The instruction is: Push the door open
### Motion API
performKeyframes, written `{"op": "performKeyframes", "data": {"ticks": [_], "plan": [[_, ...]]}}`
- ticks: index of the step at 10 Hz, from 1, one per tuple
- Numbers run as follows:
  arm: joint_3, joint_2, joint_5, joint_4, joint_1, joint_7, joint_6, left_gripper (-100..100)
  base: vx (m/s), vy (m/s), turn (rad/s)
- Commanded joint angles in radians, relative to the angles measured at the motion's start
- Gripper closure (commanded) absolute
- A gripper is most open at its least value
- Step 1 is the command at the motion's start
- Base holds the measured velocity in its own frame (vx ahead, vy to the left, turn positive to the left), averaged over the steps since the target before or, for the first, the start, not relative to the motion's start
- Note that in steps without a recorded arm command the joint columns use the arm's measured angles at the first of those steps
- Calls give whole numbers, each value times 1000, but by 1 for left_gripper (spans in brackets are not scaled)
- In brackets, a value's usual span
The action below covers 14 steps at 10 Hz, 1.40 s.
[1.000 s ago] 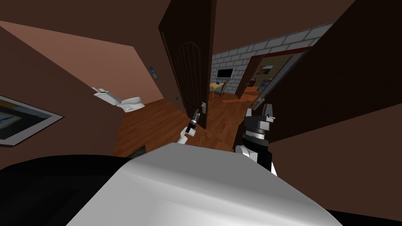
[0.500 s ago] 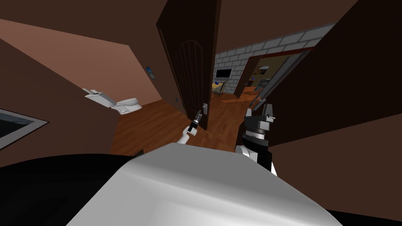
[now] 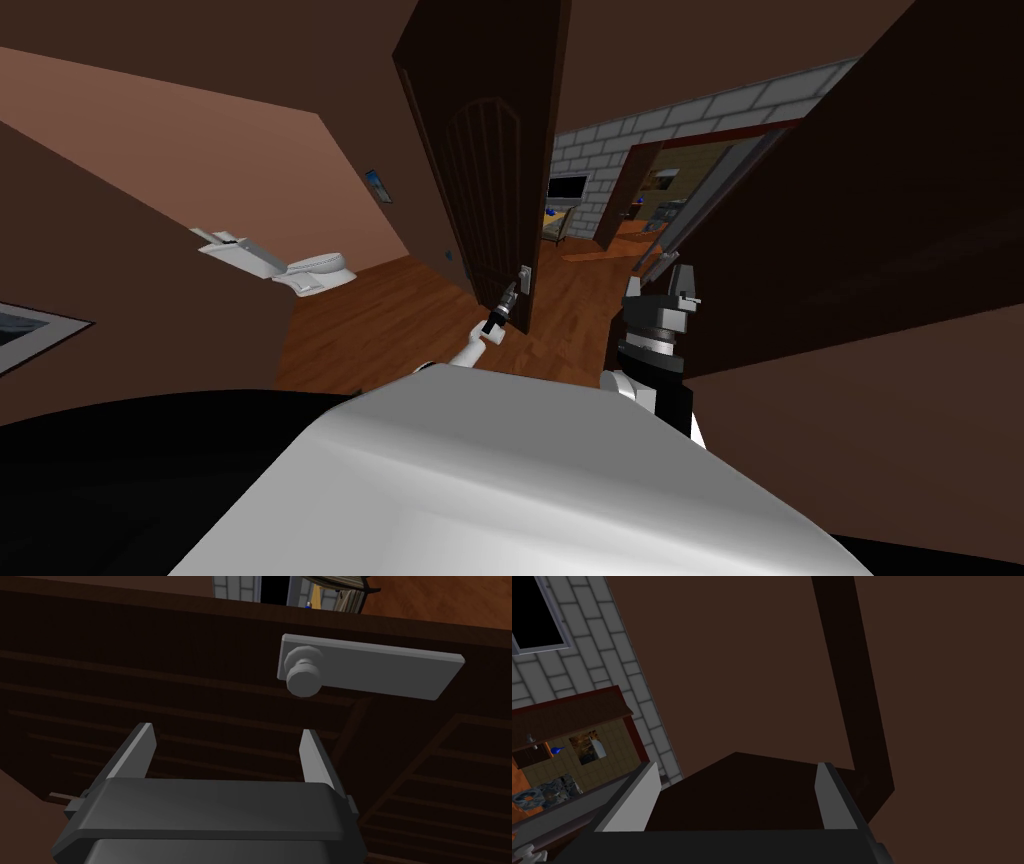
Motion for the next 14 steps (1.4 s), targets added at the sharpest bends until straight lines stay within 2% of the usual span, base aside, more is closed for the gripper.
{"op": "performKeyframes", "data": {"ticks": [1,7,14], "plan": [[-7,-5,2,44,-27,2,3,-100,79,111,-45],[-28,-33,9,195,-119,6,11,-100,55,111,-53],[-48,-69,16,333,-203,10,17,-100,38,92,-39]]}}
